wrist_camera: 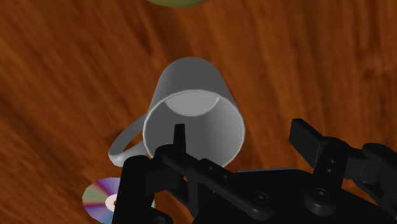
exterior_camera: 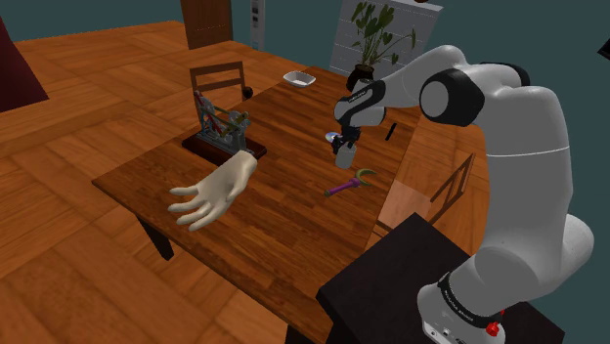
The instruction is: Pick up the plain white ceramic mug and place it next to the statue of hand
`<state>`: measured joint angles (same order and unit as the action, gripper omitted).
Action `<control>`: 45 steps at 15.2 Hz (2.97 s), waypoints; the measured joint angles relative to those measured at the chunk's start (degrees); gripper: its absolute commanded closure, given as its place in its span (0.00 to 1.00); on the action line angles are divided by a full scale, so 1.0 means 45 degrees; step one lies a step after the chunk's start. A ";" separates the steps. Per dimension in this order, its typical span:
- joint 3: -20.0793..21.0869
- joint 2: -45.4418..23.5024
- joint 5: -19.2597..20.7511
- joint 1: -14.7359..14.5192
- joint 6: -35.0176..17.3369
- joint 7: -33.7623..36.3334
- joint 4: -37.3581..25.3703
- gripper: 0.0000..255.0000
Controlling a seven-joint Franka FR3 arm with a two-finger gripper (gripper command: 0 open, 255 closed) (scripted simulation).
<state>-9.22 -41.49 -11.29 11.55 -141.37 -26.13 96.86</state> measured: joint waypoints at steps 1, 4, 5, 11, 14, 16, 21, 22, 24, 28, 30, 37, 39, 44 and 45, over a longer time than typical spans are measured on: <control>0.0000 -0.0002 0.0000 0.0000 0.0000 0.0000 -0.0003 0.00; 0.0000 -0.0002 0.0000 0.0000 0.0000 0.0000 -0.0003 1.00; 0.0000 -0.0002 0.0000 0.0000 0.0000 0.0000 -0.0003 1.00; 0.0002 0.0001 -0.0001 -0.0001 0.0001 0.0000 -0.0004 1.00; -0.0029 0.0163 0.0031 -0.0031 0.0124 0.0031 0.0041 1.00; -0.0072 0.0391 0.0076 -0.0053 0.0329 0.0055 0.0061 1.00; -0.0182 0.0968 0.0199 -0.0116 0.0858 0.0129 0.0102 1.00; -0.0202 0.1083 0.0228 -0.0148 0.0978 0.0168 0.0097 1.00; -0.0243 0.1310 0.0278 -0.0176 0.1187 0.0203 0.0114 1.00; -0.0318 0.1733 0.0379 -0.0224 0.1643 0.0268 0.0080 1.00; -0.0359 0.1931 0.0434 -0.0238 0.1920 0.0299 -0.0003 1.00; -0.0476 0.2611 0.0610 -0.0298 0.2809 0.0407 -0.0221 1.00; -0.0500 0.2770 0.0658 -0.0328 0.3035 0.0457 -0.0291 1.00; -0.0558 0.3134 0.0769 -0.0367 0.3686 0.0547 -0.0586 1.00; -0.0576 0.3247 0.0797 -0.0372 0.3830 0.0559 -0.0617 1.00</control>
<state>-11.81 -26.87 -7.70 9.87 -124.14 -23.61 94.08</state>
